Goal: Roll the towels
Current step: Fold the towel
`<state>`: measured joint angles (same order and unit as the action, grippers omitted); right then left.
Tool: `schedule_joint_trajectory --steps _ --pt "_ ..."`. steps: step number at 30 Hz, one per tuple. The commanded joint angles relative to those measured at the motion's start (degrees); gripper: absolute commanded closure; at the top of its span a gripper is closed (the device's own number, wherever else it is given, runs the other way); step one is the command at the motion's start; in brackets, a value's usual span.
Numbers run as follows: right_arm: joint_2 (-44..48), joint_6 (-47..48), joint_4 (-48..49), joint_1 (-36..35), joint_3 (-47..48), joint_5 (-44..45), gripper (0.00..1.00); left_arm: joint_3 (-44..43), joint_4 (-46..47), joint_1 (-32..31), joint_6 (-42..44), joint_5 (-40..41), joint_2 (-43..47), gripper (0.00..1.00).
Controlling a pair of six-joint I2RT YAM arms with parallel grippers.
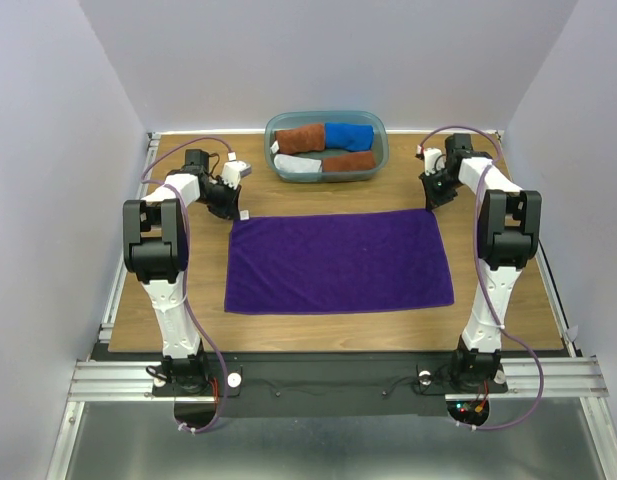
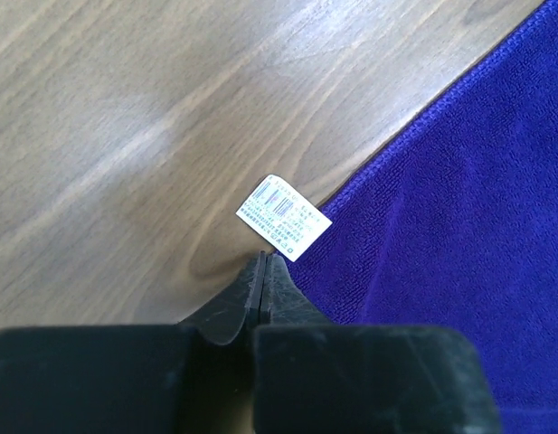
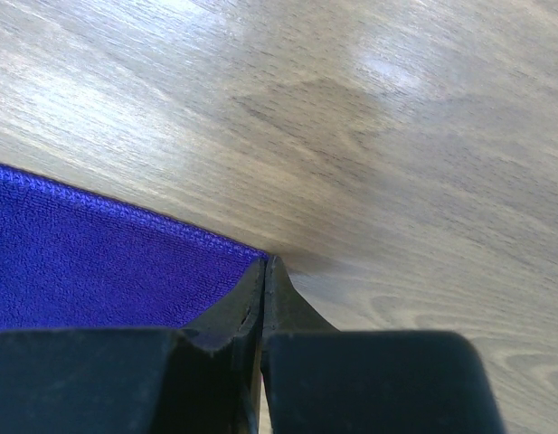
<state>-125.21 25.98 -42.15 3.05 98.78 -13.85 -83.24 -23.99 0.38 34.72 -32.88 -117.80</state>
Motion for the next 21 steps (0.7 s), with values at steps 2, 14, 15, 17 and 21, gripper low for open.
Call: schedule_joint_trajectory --steps 2,14,15,17,21 --pt "1.54 0.65 -3.46 0.38 0.09 -0.57 0.99 1.24 -5.11 -0.29 0.70 -0.51 3.01 1.00" --pt "1.19 -0.66 -4.34 0.47 3.52 -2.06 0.99 -9.56 -4.75 -0.21 -1.32 0.37 1.17 1.00" --pt "1.11 -0.66 -4.34 0.47 3.78 -2.15 0.99 -10.35 -4.40 -0.21 -1.58 0.36 1.08 1.00" --pt "1.19 -0.66 -4.26 0.47 3.87 -2.06 0.99 -11.24 -4.40 -0.21 -1.76 0.01 0.82 1.00" --pt "1.02 -0.66 -4.26 0.73 4.31 -2.15 0.99 -11.77 -4.40 -0.21 -1.76 -0.16 0.82 1.00"
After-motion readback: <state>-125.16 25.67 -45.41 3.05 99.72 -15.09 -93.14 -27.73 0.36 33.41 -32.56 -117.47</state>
